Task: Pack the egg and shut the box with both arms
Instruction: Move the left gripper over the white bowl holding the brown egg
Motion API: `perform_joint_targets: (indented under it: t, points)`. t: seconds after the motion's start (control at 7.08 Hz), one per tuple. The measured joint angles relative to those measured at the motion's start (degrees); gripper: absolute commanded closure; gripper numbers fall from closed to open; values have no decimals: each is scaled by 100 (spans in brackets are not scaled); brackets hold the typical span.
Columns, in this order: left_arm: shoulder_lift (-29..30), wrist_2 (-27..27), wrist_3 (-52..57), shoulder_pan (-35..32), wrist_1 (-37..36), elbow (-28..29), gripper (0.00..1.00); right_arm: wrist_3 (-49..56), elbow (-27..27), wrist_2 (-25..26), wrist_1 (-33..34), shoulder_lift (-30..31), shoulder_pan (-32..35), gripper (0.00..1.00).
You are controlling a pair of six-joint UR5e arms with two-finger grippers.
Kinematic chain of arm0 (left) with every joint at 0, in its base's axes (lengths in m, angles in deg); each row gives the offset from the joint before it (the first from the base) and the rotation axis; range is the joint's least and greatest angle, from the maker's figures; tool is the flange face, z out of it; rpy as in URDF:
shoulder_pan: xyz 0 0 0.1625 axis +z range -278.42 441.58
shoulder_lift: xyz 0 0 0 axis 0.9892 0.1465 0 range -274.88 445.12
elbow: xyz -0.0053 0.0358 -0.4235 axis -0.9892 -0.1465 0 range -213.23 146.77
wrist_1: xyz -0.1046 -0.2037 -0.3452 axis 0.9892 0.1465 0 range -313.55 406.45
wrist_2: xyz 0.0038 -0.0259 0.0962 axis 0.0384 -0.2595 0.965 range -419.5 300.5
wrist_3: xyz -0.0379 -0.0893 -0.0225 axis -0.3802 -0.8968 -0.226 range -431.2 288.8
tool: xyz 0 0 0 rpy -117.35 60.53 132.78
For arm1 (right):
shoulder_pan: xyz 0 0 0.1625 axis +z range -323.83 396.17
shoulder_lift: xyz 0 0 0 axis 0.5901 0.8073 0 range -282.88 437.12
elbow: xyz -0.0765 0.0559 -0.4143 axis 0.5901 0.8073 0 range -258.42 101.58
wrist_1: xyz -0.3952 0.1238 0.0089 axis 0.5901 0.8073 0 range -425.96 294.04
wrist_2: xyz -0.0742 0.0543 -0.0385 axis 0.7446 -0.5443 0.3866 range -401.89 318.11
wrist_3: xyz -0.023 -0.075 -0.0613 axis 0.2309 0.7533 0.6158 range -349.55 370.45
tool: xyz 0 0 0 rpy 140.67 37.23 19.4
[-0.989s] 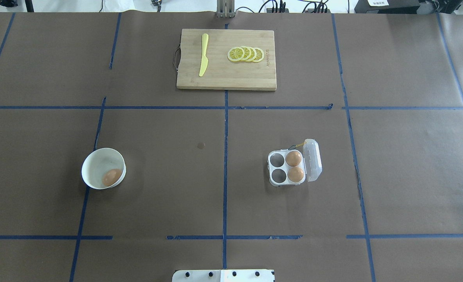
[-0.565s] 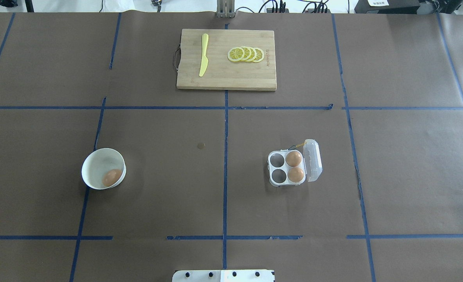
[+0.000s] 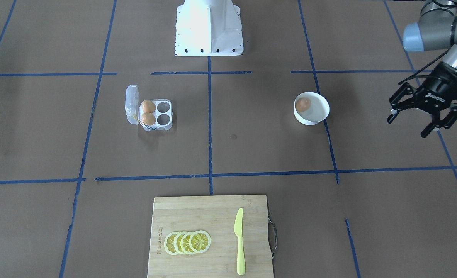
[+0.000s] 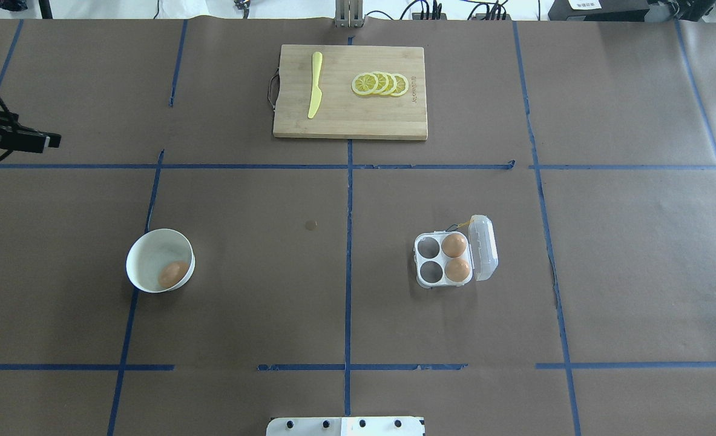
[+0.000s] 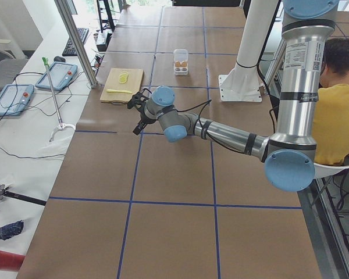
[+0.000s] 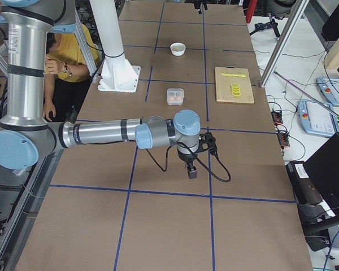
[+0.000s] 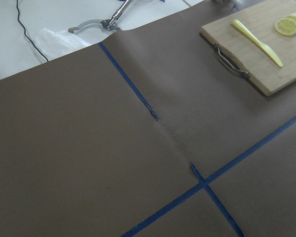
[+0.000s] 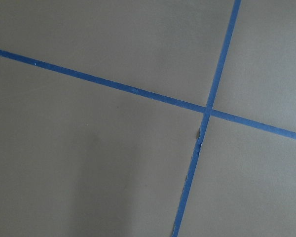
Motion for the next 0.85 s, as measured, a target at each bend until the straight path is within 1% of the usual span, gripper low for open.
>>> perform_joint_targets:
  t: [0.14,0.28,0.56,0.71,0.85]
  points:
    - [5,350,-223,384,-404,-277,15,0,1,0,1,0,0,0]
    - [10,575,-447,749,-624,-435,20,0,1,0,1,0,0,0]
    - [52,837,-920,1494,-735,-555,21,0,5,2,1,-11,-3,0]
    - [64,918,-1047,1802,-740,-588,31,0,18,5,1,-22,-2,0]
    - [68,954,-1095,2023,-741,-602,33,-1,27,7,1,-32,-1,0]
